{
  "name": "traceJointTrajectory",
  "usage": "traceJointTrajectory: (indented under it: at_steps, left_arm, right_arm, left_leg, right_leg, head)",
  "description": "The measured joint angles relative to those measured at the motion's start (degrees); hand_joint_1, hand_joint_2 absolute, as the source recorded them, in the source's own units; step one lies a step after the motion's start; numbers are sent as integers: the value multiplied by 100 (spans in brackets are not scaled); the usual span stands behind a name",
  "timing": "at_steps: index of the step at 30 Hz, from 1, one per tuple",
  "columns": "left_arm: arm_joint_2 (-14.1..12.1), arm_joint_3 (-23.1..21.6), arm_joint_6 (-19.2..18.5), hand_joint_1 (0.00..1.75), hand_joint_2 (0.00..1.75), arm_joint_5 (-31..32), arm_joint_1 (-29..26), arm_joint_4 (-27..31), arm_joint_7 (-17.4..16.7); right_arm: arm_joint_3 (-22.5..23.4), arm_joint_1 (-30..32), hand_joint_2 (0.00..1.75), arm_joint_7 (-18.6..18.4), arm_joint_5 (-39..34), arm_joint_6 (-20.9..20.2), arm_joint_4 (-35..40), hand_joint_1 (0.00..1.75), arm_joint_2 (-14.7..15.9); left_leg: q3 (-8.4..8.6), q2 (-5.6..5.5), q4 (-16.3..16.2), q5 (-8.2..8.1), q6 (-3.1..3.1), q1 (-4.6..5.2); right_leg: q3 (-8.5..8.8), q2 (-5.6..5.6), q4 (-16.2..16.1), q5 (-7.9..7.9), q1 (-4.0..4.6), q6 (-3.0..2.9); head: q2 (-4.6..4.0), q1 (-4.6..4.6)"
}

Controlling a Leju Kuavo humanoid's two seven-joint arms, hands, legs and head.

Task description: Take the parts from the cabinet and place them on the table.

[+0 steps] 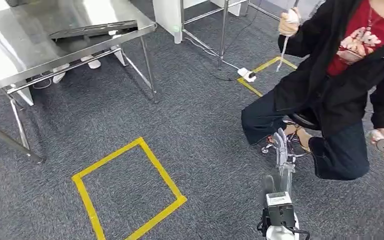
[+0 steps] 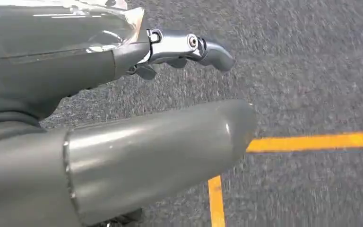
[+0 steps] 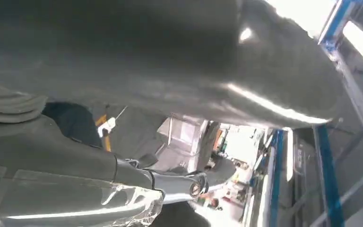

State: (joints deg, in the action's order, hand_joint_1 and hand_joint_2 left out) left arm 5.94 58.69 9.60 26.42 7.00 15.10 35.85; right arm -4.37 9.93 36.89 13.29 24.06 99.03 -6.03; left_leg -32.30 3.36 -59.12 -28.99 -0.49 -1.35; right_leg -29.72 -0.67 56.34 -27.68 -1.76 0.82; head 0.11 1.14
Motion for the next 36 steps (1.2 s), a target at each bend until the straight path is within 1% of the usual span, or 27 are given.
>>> traceJointTrajectory:
  at_steps: [1, 2, 3, 4, 5, 7, 8, 9, 13, 14, 15, 16, 18, 19, 20, 21, 23, 24, 25, 26, 28, 29, 31, 32, 34, 35, 36]
  left_arm:
    - [2, 0, 0, 0, 0, 7, -8, 0, 0]
    - [-4, 7, 0, 0, 0, 4, -23, 0, 0]
    - [-11, 17, 0, 0, 0, 2, -32, 0, 0]
    - [-11, 33, 2, 0, 0, 0, -40, 0, 0]
    - [-8, 50, 2, 0, 0, -4, -51, 0, 0]
    - [-6, 55, 0, 0, 0, -2, -54, 0, 0]
    - [-8, 57, 0, 0, 0, -2, -54, 0, 0]
    - [-28, 68, 0, 0, 0, -2, -55, 0, 0]
    - [-26, 77, 0, 0, 0, 2, -54, 0, 0]
    - [3, 76, -2, 0, 0, 4, -48, 0, 0]
    - [0, 77, -2, 0, 0, 4, -36, 2, 0]
    - [-4, 81, 0, 0, 0, 4, -38, 2, 0]
    - [-2, 94, -2, 0, 0, 4, -62, 0, 0]
    - [-2, 98, -2, 0, 0, 4, -68, 0, 0]
    - [-2, 103, -2, 0, 0, 4, -70, 0, 0]
    - [0, 105, -2, 0, 0, 4, -67, 0, 0]
    - [7, 103, -2, 0, 0, 4, -60, 0, 0]
    - [-4, 105, -2, 0, 0, 4, -57, 2, 0]
    - [-6, 105, -2, 0, 0, 4, -59, 2, 0]
    - [-13, 105, -2, 0, 0, 4, -55, 2, 0]
    - [-6, 105, 0, 0, 0, 4, -27, 2, 0]
    - [-6, 109, 0, 0, 0, 2, -26, 2, 0]
    - [-6, 109, 2, 0, 0, 4, -24, 2, 0]
    - [-6, 109, 0, 0, 0, 4, -37, 0, 0]
    - [-13, 116, 4, 0, 0, 0, -64, 0, 0]
    - [-13, 122, 7, 0, 0, -2, -71, 0, 0]
    - [-13, 131, 11, 0, 0, -7, -76, 0, 0]
  right_arm:
    - [0, -6, 0, -4, -2, -2, 0, 0, -2]
    - [-7, -6, 0, -4, 4, -2, 0, 0, -4]
    - [-7, 0, 0, -4, 4, -2, -2, 0, -7]
    - [-4, 10, 0, -15, 4, -4, -2, 0, -7]
    - [0, 13, 0, -24, 4, -9, -2, 0, -7]
    - [-2, 9, 0, -26, 9, -13, -2, 0, -17]
    - [0, 7, 0, -26, 9, -13, -2, 0, -24]
    - [-2, 5, 0, -26, 9, -13, -2, 0, -31]
    - [0, -13, 0, -28, 9, -13, -2, 0, -42]
    - [4, -24, 0, -28, 9, -13, -2, 0, -37]
    - [7, -21, 0, -28, 9, -13, -2, 0, -37]
    - [7, -51, 0, -28, 2, -13, -4, 0, -37]
    - [4, -54, 0, -31, -7, -13, -20, 0, -39]
    - [7, -48, 0, -31, -7, -13, -33, 0, -39]
    - [7, -47, 0, -31, -7, -13, -46, 0, -37]
    - [7, -48, 0, -31, -11, -11, -55, 0, -37]
    - [9, -51, 0, -31, -26, -7, -55, 0, -35]
    - [7, -59, 0, -31, -26, -7, -55, 0, -35]
    - [7, -67, 0, -33, -31, -7, -61, 0, -37]
    - [7, -74, 0, -26, -35, -7, -61, 0, -39]
    - [17, -73, 0, -24, -48, -7, -72, 0, -22]
    - [18, -83, 0, -20, -72, -7, -72, 0, -22]
    - [17, -101, 0, -15, -96, -7, -81, 0, -26]
    - [13, -111, 0, -15, -96, -7, -94, 0, -26]
    - [7, -110, 0, -15, -103, -7, -118, 0, -26]
    - [7, -111, 0, -15, -122, -7, -138, 0, -26]
    - [9, -114, 0, -13, -127, -7, -153, 0, -24]
  left_leg:
    - [-152, -192, -385, -259, -7, -6]
    - [-385, -293, -921, -529, -19, -2]
    - [-578, -324, -1344, -688, -23, 0]
    - [-686, -332, -1576, -712, -12, 1]
    - [-646, -333, -1491, -582, 9, 1]
    - [-268, -396, -713, -86, 65, 1]
    - [-11, -547, -180, 174, 105, 1]
    - [121, -881, 65, 152, 146, -13]
    - [131, -666, 198, 157, 169, 44]
    - [159, -553, 308, 217, 232, -31]
    - [169, -500, 336, 232, 264, 11]
    - [159, -401, 333, 238, 297, 14]
    - [141, -216, 331, 238, 298, 52]
    - [131, -127, 324, 238, 297, 56]
    - [131, -48, 324, 239, 296, 58]
    - [133, 39, 320, 238, 294, 58]
    - [146, 165, 298, 222, 267, 54]
    - [159, 220, 272, 205, 233, 89]
    - [160, 272, 268, 180, 191, 108]
    - [175, 296, 264, 178, 158, 115]
    - [218, 416, 305, 200, 86, 83]
    - [215, 447, 291, 173, 42, 71]
    - [54, -112, -128, -207, -1, 14]
    - [-144, -256, -591, -483, -11, 13]
    - [-539, -336, -1464, -812, -31, 15]
    - [-581, -338, -1546, -761, -28, 15]
    - [-503, -341, -1358, -580, -15, 13]
  right_leg:
    - [-24, 47, 1, 17, 10, -29]
    - [-42, 115, 2, 23, 26, -37]
    - [-53, 185, 4, 32, 46, -51]
    - [-55, 262, 7, 34, 61, -52]
    - [-48, 339, 11, 34, 70, -51]
    - [-22, 494, 24, 32, 79, -48]
    - [-8, 573, 25, 31, 81, -47]
    - [-31, 627, 26, 38, 90, -31]
    - [-211, 897, 9, 122, 67, 114]
    - [-225, 848, 64, 93, 103, 146]
    - [-345, 496, 251, -14, 124, 123]
    - [-536, 303, 611, -200, 119, 84]
    - [-982, 161, 1522, -559, 97, 60]
    - [-1121, 144, 1833, -630, 94, 91]
    - [-1101, 134, 1835, -591, 85, 131]
    - [-908, 112, 1519, -450, 80, 198]
    - [-260, -103, 396, -73, 53, 303]
    - [-51, -386, -28, -21, 56, 265]
    - [-81, -369, -6, 17, 125, 236]
    - [-82, -276, 0, 32, 90, 180]
    - [-145, -160, -1, 40, 135, 109]
    - [-101, -85, -51, 91, 66, 37]
    - [-99, 14, -47, 147, 13, -55]
    - [-119, 78, -46, 156, 25, -66]
    - [-146, 227, -35, 170, 56, -83]
    - [-147, 304, -23, 170, 61, -83]
    - [-145, 382, -8, 169, 62, -82]
  head:
    - [0, -4]
    - [0, -7]
    - [0, -7]
    - [0, -9]
    - [0, -4]
    - [0, -4]
    - [0, -7]
    - [0, -2]
    - [0, -7]
    - [0, 2]
    - [0, 7]
    - [0, 57]
    - [0, 59]
    - [0, 63]
    - [0, 59]
    - [0, 61]
    - [0, 61]
    - [0, 66]
    - [0, 61]
    - [0, 37]
    - [0, 33]
    - [0, 44]
    - [0, 24]
    - [0, 20]
    - [0, 17]
    - [0, 18]
    - [0, 18]
